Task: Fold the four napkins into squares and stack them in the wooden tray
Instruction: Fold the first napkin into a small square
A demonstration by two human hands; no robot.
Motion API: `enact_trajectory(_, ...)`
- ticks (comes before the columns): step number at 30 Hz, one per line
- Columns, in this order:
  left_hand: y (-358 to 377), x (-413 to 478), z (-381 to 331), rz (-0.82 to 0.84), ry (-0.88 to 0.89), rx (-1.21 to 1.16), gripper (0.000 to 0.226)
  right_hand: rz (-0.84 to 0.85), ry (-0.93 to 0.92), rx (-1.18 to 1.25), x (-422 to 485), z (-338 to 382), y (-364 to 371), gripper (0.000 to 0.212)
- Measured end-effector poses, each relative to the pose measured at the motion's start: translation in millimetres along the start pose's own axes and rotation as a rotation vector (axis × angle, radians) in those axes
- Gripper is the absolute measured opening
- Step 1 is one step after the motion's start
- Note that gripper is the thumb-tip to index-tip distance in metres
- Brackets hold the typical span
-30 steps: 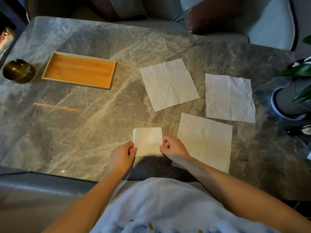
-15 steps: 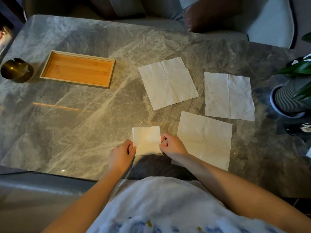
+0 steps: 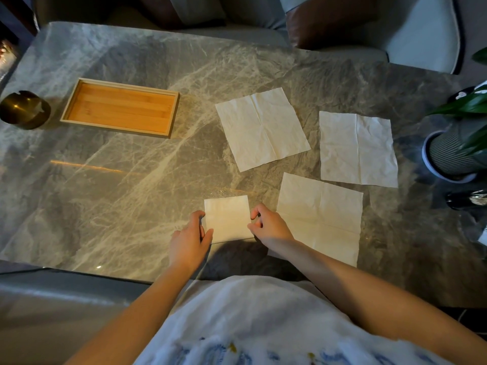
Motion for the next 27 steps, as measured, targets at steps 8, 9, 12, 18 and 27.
enact_trajectory(8, -2, 5, -4, -0.210, 0.242, 0.199, 0.042, -0.120, -0.361, -0.364, 0, 7, -6, 0.027)
enact_trajectory(9, -2, 6, -5, -0.200, 0.286, 0.242, 0.044, -0.077, -0.411, -0.412, 1, 10, -5, 0.033)
enact_trajectory(12, 2, 9, -9, -0.124, 0.379, 0.339, 0.052, 0.088, -0.511, -0.526, 5, 19, 2, 0.052)
enact_trajectory(18, 9, 11, -8, -0.031, 0.367, 0.477, 0.059, 0.277, -0.430, -0.614, 14, 14, 20, 0.071)
enact_trajectory(27, 7, 13, 5, 0.031, 0.372, 0.478, 0.060, 0.277, -0.457, -0.636, 11, -7, 13, 0.080)
Point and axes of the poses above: each hand's wrist, its own x-axis towards the middle knuckle, its own y-axis out of the palm, z = x × y, the point moved 1 cm from there along x, towards the middle knuckle, and after that the axes turned 14 degrees about -y, right-handed, at the moved point
